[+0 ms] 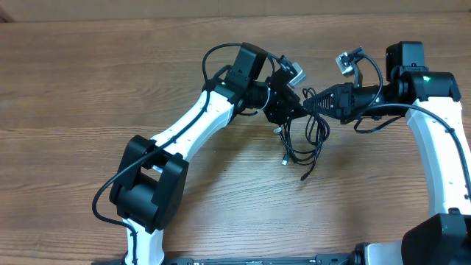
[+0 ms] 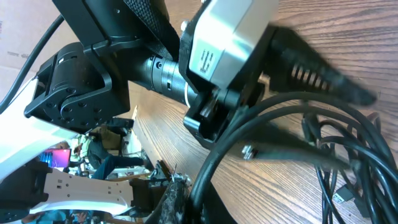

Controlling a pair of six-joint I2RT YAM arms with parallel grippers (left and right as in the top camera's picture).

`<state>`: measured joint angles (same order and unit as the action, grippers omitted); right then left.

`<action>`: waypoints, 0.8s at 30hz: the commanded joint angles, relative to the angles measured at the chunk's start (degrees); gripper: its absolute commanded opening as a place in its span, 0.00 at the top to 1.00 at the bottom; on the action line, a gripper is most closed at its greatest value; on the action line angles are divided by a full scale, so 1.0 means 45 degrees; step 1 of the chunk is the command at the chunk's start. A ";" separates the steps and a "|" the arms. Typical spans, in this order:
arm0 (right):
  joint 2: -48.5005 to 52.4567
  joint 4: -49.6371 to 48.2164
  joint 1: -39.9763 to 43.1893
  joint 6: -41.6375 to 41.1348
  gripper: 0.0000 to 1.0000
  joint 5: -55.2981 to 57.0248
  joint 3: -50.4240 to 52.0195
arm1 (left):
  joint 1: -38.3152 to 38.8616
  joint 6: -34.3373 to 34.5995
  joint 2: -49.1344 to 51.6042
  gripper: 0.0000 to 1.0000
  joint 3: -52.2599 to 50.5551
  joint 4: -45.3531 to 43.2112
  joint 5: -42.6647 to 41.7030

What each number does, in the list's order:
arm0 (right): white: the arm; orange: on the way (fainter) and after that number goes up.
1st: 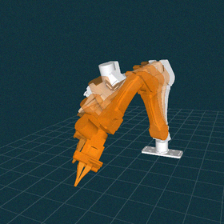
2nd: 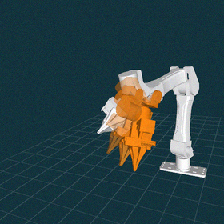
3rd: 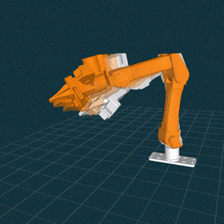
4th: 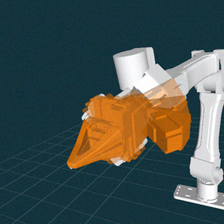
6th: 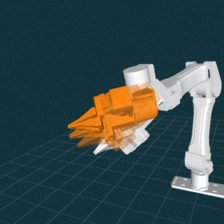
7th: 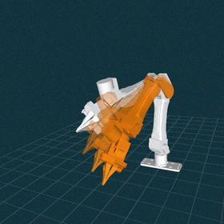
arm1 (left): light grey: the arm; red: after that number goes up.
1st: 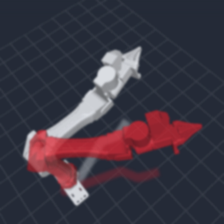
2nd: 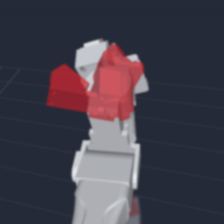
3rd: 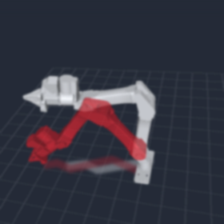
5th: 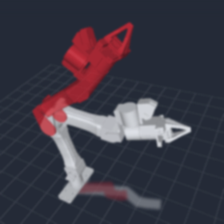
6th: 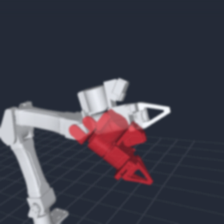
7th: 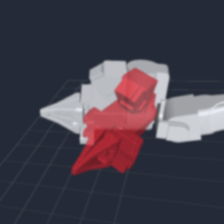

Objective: Untangle cables

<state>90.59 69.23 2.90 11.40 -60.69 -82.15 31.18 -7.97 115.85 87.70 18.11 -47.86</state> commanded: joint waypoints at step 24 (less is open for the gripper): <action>0.0102 -0.1656 0.0942 -0.9233 0.96 1.1574 0.0481 | -0.3279 0.1753 -0.5183 0.96 0.0214 0.4109 0.0000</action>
<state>90.59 61.91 6.87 -27.53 -13.93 -81.80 17.85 1.54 97.60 87.74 35.48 -48.21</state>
